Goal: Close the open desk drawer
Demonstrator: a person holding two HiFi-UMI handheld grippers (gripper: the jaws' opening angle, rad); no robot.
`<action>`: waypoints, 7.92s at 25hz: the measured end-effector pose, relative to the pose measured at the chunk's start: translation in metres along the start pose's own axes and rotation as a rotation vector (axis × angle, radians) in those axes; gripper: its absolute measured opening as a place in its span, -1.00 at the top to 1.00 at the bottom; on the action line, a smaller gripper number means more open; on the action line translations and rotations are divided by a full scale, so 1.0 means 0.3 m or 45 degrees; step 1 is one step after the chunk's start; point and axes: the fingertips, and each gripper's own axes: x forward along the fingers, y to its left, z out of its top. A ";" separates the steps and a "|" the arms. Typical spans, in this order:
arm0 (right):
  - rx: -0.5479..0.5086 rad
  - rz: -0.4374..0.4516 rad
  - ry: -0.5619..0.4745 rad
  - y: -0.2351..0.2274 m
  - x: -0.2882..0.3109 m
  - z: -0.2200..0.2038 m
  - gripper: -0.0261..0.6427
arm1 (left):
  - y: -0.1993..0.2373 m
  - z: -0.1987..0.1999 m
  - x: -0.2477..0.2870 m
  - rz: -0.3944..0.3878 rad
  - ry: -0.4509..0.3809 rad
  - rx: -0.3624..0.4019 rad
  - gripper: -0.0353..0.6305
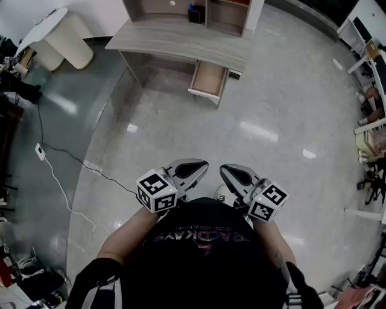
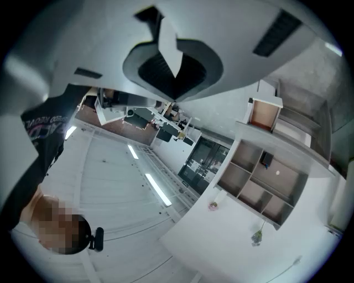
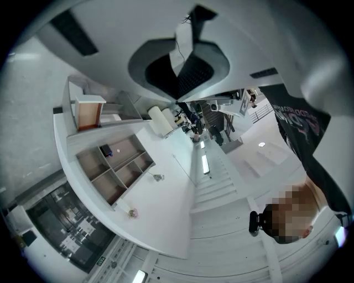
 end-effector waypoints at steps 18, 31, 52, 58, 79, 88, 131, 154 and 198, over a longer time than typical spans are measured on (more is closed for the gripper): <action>-0.055 0.048 -0.017 0.069 0.010 -0.006 0.88 | -0.013 -0.009 -0.057 0.023 -0.019 0.011 0.86; -0.066 0.066 -0.102 0.139 0.090 0.011 0.87 | 0.055 0.018 -0.186 0.042 -0.055 0.003 0.86; -0.048 -0.114 -0.090 0.110 0.244 0.001 0.88 | 0.203 0.070 -0.332 0.023 -0.074 0.018 0.86; -0.066 -0.066 -0.057 0.072 0.335 0.035 0.88 | 0.281 0.089 -0.352 0.108 -0.102 0.026 0.86; 0.016 -0.045 -0.003 -0.388 0.452 0.258 0.88 | 0.583 0.239 -0.014 0.221 -0.051 -0.031 0.86; 0.051 -0.060 0.013 -0.608 0.427 0.314 0.88 | 0.704 0.275 0.145 0.314 0.020 -0.009 0.86; 0.080 -0.520 0.016 -1.028 0.540 -0.013 0.67 | 1.248 0.017 0.244 0.327 0.259 0.232 0.86; -0.244 -0.778 0.365 -1.469 0.532 -0.392 0.22 | 1.551 -0.322 0.430 0.424 0.375 0.389 0.25; -0.100 -0.905 0.160 -1.408 0.571 -0.177 0.40 | 1.494 -0.088 0.481 0.502 0.197 0.350 0.38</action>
